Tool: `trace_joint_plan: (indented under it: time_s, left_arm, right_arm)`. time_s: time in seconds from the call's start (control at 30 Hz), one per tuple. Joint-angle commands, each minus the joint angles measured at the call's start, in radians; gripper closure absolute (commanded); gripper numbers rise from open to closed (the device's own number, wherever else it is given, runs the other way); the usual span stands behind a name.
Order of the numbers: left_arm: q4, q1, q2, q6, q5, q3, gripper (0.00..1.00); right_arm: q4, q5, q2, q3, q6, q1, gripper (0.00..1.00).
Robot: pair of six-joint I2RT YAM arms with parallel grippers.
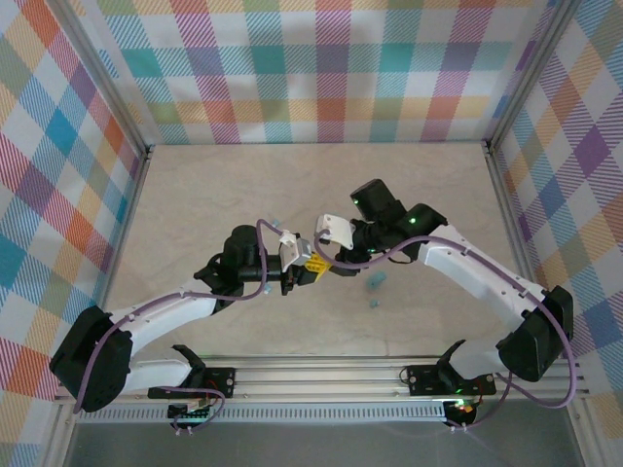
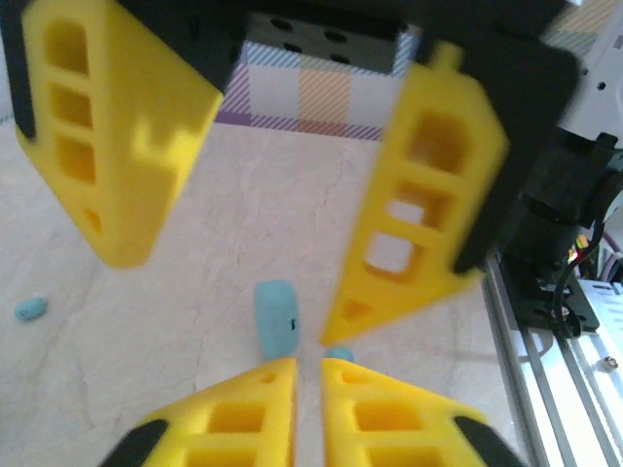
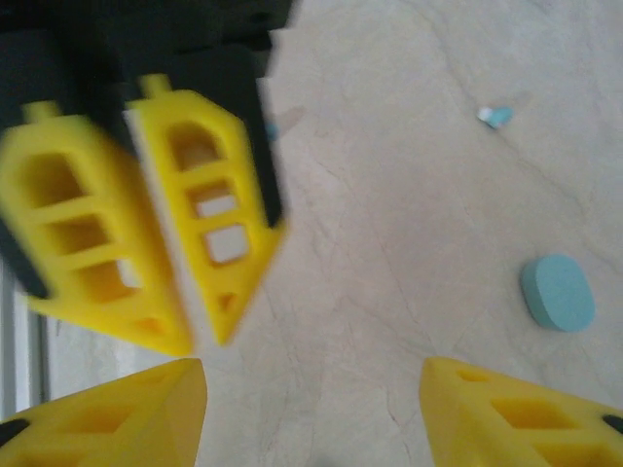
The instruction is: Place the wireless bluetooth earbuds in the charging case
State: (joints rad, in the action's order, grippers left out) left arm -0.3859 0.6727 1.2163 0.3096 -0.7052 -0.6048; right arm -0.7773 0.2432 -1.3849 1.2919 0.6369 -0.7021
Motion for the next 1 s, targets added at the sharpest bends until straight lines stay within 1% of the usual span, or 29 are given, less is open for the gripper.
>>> trace_joint_plan:
  time_s: [0.0,0.07,0.13,0.17,0.2,0.23,0.27,0.3,0.33,0.4,0.47,0.5,0.57,0.63,0.7,0.8,0.87,0.97]
  left_arm:
    - [0.048,0.008,-0.011,0.031,0.037,-0.018,0.79]
    - [0.056,0.007,-0.013,0.037,0.067,-0.010,0.73]
    - [0.051,0.005,-0.022,0.038,0.116,0.007,0.65]
    - [0.046,0.005,-0.030,0.037,0.138,0.016,0.63]
    - [0.035,0.005,-0.036,0.037,0.169,0.030,0.59]
    - [0.026,0.004,-0.041,0.036,0.196,0.040,0.56]
    - [0.023,0.004,-0.046,0.037,0.219,0.046,0.54]
    - [0.021,0.004,-0.049,0.040,0.242,0.052,0.51]
    - [0.017,0.004,-0.052,0.041,0.260,0.057,0.49]
    - [0.001,0.002,-0.056,0.039,0.288,0.071,0.43]
    - [-0.007,0.002,-0.060,0.033,0.298,0.080,0.41]
    - [-0.003,0.002,-0.060,0.032,0.300,0.079,0.41]
    - [0.010,0.002,-0.056,0.026,0.300,0.076,0.41]
    - [0.020,0.002,-0.055,0.013,0.304,0.076,0.40]
    - [0.034,0.002,-0.058,-0.001,0.310,0.076,0.40]
    - [0.041,0.002,-0.069,-0.006,0.297,0.087,0.39]
    - [0.044,0.002,-0.079,-0.006,0.289,0.094,0.39]
    - [0.046,0.002,-0.093,-0.005,0.279,0.109,0.39]
  right_arm:
    - [0.072,0.029,-0.013,-0.023,-0.130,0.075,0.40]
    - [0.146,0.018,0.009,-0.061,-0.209,0.108,0.36]
    - [0.212,-0.020,0.040,-0.101,-0.265,0.129,0.34]
    - [0.232,-0.055,0.049,-0.113,-0.295,0.131,0.29]
    - [0.256,-0.121,0.057,-0.127,-0.347,0.133,0.20]
    - [0.274,-0.209,0.058,-0.140,-0.424,0.133,0.14]
    - [0.270,-0.280,0.053,-0.141,-0.493,0.137,0.13]
    - [0.236,-0.349,0.039,-0.129,-0.604,0.148,0.13]
    - [0.158,-0.382,0.016,-0.101,-0.704,0.172,0.14]
    - [-0.023,-0.371,-0.053,-0.034,-0.878,0.237,0.15]
    - [-0.193,-0.344,-0.132,0.008,-1.013,0.287,0.18]
    - [-0.245,-0.332,-0.162,0.002,-1.068,0.295,0.17]
    - [-0.255,-0.316,-0.164,-0.069,-1.167,0.296,0.17]
    - [-0.194,-0.310,-0.110,-0.193,-1.263,0.296,0.18]
    - [-0.163,-0.337,-0.058,-0.268,-1.322,0.296,0.17]
    - [-0.174,-0.417,0.000,-0.335,-1.355,0.296,0.16]
    - [-0.179,-0.443,0.026,-0.373,-1.346,0.296,0.16]
    - [-0.131,-0.436,0.046,-0.428,-1.278,0.296,0.15]
